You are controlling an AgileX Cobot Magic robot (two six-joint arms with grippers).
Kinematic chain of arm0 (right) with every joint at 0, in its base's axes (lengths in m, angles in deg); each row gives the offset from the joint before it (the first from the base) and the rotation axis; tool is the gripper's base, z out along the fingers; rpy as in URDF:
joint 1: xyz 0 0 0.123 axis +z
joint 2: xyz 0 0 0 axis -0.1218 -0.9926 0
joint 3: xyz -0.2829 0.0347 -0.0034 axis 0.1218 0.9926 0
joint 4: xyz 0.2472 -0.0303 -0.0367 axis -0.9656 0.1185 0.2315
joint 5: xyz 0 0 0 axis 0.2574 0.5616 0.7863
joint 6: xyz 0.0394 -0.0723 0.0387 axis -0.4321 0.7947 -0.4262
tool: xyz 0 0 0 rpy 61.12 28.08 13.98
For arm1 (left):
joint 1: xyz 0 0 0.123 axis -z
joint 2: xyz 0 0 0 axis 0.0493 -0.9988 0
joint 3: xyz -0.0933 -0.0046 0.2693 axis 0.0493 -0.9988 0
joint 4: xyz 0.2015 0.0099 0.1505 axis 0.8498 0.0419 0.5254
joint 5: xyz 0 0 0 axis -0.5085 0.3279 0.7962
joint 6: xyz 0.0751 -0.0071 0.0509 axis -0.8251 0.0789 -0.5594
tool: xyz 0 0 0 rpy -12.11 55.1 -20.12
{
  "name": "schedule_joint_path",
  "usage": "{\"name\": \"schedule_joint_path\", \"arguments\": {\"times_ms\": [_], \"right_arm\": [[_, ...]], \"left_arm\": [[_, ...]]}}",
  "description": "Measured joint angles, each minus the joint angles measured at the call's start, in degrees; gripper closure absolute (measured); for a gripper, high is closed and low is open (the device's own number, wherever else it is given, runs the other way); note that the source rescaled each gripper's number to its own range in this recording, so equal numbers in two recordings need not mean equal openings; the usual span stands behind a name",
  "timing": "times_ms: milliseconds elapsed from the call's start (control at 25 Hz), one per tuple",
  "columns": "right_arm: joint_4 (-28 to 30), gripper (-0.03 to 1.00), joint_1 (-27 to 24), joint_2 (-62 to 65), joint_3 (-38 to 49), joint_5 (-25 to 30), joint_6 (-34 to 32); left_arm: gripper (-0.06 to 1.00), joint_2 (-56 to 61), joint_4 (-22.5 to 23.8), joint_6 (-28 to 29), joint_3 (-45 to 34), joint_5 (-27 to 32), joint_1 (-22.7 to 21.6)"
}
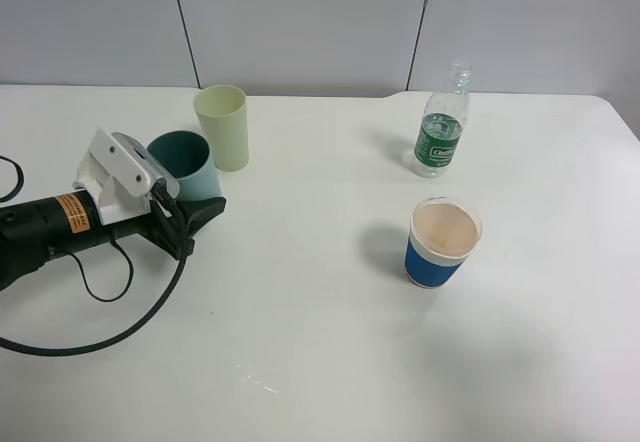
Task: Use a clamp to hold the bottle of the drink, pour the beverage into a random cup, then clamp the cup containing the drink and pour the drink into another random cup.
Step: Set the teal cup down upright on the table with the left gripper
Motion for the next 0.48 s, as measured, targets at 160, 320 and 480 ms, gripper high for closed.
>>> {"name": "schedule_joint_path", "arguments": {"times_ms": [160,320,480], "right_arm": [[0.0,0.12,0.0,0.0,0.0,0.0,0.0],[0.0,0.12,0.0,0.0,0.0,0.0,0.0],[0.0,0.12,0.0,0.0,0.0,0.0,0.0]], "left_arm": [[0.94,-2.4,-2.2,-3.1,0.0,-0.3,-0.1],[0.94,-5.3,-3.2,-6.6,0.0,-0.4,-0.2],[0.94,-7.5,-3.8,-10.0,0.1,-1.8,-0.2]]}}
